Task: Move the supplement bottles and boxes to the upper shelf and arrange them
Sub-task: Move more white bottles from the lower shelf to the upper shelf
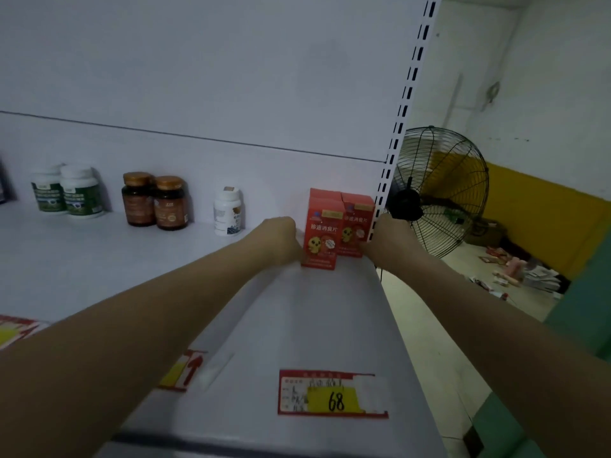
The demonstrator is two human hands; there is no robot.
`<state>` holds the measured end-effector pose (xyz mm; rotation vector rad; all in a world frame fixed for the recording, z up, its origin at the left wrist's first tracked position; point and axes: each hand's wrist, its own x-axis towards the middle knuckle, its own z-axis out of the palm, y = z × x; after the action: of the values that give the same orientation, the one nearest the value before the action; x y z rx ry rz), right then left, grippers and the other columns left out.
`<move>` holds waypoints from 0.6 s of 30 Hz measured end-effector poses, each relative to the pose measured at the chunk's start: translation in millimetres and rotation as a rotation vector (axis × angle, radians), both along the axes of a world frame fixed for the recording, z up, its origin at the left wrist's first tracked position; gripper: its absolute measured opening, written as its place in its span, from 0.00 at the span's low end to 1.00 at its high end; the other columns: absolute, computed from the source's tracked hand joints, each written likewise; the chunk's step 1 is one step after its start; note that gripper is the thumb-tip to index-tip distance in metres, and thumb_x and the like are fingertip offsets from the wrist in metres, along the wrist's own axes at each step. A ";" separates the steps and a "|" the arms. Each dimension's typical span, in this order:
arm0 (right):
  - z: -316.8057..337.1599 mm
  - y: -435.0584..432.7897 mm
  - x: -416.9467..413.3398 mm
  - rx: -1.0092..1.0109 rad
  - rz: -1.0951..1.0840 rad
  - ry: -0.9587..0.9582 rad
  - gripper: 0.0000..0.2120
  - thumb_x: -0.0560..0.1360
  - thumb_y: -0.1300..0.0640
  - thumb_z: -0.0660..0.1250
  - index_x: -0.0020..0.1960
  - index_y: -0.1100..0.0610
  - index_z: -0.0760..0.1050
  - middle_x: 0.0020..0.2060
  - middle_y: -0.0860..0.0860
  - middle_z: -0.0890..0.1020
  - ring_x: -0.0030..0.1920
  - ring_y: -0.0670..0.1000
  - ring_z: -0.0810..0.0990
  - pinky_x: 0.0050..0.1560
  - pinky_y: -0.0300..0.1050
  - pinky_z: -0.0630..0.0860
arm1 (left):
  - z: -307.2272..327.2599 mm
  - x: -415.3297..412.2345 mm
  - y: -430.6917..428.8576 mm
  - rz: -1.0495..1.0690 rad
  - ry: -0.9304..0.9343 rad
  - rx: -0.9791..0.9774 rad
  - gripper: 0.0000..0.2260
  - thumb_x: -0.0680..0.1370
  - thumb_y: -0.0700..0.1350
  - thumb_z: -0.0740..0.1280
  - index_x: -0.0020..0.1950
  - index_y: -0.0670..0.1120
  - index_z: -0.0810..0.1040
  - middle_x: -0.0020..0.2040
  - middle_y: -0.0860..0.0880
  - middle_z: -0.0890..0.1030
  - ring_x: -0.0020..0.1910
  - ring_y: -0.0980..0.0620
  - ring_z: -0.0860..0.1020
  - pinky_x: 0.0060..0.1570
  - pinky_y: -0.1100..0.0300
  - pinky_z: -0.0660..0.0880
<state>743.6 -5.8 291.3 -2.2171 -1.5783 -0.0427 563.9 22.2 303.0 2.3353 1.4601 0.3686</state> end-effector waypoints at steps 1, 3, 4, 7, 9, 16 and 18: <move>1.5 -5.4 -2.0 -0.072 0.022 -0.094 0.10 0.76 0.54 0.63 0.49 0.61 0.74 0.42 0.54 0.78 0.42 0.54 0.78 0.29 0.39 0.68 | 2.0 -5.8 -3.9 0.005 0.050 0.015 0.20 0.76 0.48 0.68 0.62 0.38 0.71 0.61 0.43 0.76 0.50 0.49 0.73 0.44 0.62 0.67; 7.0 -21.1 -11.0 -0.176 0.067 -0.244 0.11 0.78 0.54 0.59 0.47 0.61 0.75 0.37 0.52 0.75 0.43 0.53 0.78 0.34 0.41 0.71 | 4.6 -18.1 -13.0 0.010 0.137 0.034 0.21 0.76 0.49 0.67 0.64 0.37 0.71 0.62 0.41 0.75 0.58 0.44 0.74 0.49 0.59 0.69; 10.7 -30.2 -17.4 -0.205 0.085 -0.282 0.13 0.79 0.54 0.58 0.50 0.62 0.75 0.39 0.52 0.77 0.45 0.53 0.78 0.39 0.43 0.74 | 5.2 -24.1 -18.0 0.008 0.170 0.041 0.21 0.77 0.50 0.66 0.64 0.37 0.71 0.63 0.40 0.75 0.60 0.44 0.74 0.51 0.58 0.70; 16.7 -56.5 -40.1 -0.230 0.132 -0.333 0.15 0.78 0.53 0.59 0.58 0.61 0.76 0.51 0.56 0.81 0.52 0.55 0.79 0.50 0.46 0.77 | 5.1 -41.6 -37.8 -0.027 0.254 0.077 0.20 0.78 0.51 0.63 0.63 0.37 0.73 0.61 0.40 0.76 0.55 0.44 0.75 0.51 0.57 0.71; 18.2 -73.7 -57.8 -0.254 0.130 -0.310 0.16 0.78 0.50 0.60 0.59 0.59 0.75 0.54 0.56 0.80 0.52 0.55 0.79 0.48 0.44 0.75 | 4.6 -54.3 -53.5 -0.056 0.292 0.080 0.21 0.79 0.52 0.61 0.63 0.38 0.73 0.60 0.41 0.77 0.53 0.45 0.74 0.49 0.59 0.69; 31.1 -146.0 -144.4 -0.235 0.087 -0.330 0.21 0.78 0.48 0.61 0.62 0.63 0.73 0.58 0.58 0.78 0.57 0.57 0.76 0.55 0.46 0.75 | 10.0 -136.1 -114.4 -0.157 0.268 0.145 0.22 0.79 0.54 0.61 0.63 0.38 0.72 0.62 0.41 0.76 0.51 0.46 0.73 0.47 0.58 0.69; 28.4 -168.7 -175.1 -0.204 0.052 -0.327 0.21 0.78 0.48 0.61 0.62 0.63 0.73 0.58 0.58 0.78 0.57 0.57 0.76 0.56 0.48 0.75 | 10.1 -168.4 -131.4 -0.178 0.231 0.175 0.24 0.79 0.54 0.61 0.66 0.37 0.71 0.64 0.41 0.74 0.56 0.44 0.74 0.53 0.55 0.71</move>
<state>568.5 -174.5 319.7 -2.4192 -1.8854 -0.2518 395.6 -109.2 313.1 2.7011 1.3510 0.1898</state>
